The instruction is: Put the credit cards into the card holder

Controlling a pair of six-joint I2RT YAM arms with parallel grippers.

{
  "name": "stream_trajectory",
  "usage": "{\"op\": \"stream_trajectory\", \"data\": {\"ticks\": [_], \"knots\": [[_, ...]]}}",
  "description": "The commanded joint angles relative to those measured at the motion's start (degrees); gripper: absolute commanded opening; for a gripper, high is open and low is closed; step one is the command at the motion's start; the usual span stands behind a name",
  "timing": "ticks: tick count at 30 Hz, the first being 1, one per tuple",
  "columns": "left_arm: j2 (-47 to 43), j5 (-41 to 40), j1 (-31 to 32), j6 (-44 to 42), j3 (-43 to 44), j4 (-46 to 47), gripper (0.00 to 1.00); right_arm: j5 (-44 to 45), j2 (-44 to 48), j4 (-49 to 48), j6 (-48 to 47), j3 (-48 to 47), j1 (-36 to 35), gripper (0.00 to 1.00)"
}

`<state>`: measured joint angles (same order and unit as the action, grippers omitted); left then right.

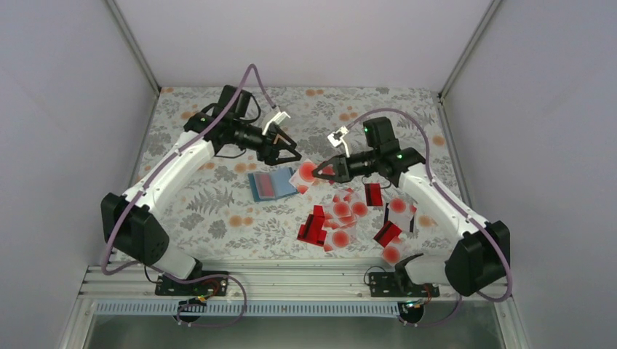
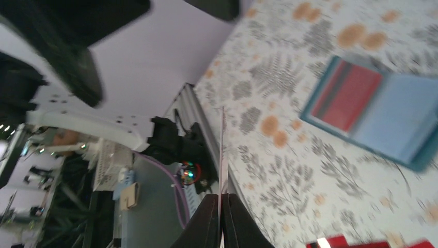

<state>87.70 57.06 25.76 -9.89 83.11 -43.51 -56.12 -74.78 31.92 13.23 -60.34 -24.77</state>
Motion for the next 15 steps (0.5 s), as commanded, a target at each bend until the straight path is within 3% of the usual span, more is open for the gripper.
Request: {"op": "stream_trajectory", "data": {"ticks": [1,15], "knots": [[-2.1,5.4,-1.3,-1.4,-2.2,-0.9,0.68,-11.8,-2.3,-1.1,-6.7,-6.0,0.1,0.04],[-4.0,17.2,-5.1,0.7,-8.1,2.1,0.44,-18.1,-9.7,0.6,-10.1,-14.2,1.0,0.04]]}}
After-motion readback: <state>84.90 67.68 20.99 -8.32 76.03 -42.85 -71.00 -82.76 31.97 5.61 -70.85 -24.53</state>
